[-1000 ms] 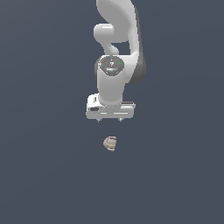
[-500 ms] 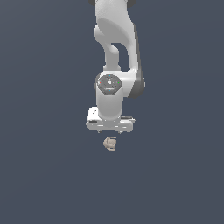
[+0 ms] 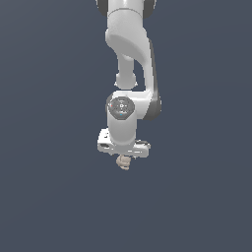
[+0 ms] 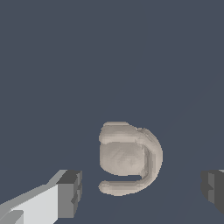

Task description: Pick up the object and move it to a goal position.

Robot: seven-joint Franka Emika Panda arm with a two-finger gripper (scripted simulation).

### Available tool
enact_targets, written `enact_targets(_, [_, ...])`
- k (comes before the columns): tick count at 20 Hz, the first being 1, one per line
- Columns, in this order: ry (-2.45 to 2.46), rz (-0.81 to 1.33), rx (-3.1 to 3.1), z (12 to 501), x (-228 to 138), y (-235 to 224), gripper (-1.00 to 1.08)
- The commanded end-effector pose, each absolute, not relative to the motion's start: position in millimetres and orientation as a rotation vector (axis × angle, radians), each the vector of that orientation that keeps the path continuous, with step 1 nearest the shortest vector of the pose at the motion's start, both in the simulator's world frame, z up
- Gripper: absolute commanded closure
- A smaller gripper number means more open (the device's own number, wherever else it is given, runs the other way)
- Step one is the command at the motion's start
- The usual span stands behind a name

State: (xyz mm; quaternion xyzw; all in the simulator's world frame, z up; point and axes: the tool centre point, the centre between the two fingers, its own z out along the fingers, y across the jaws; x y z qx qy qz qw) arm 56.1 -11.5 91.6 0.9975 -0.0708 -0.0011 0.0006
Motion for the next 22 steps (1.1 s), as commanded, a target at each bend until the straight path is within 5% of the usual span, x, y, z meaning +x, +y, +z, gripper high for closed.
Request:
enact_targets(1, [-0.23, 0.0, 3.133, 90, 58, -12, -0.92])
enact_targets(20, [-0.23, 0.0, 3.133, 40, 58, -11, -0.92])
enact_targets(21, [-0.23, 0.0, 3.133, 40, 58, -11, 1.08])
enact_targets(22, [-0.23, 0.0, 3.133, 40, 58, -11, 1.08])
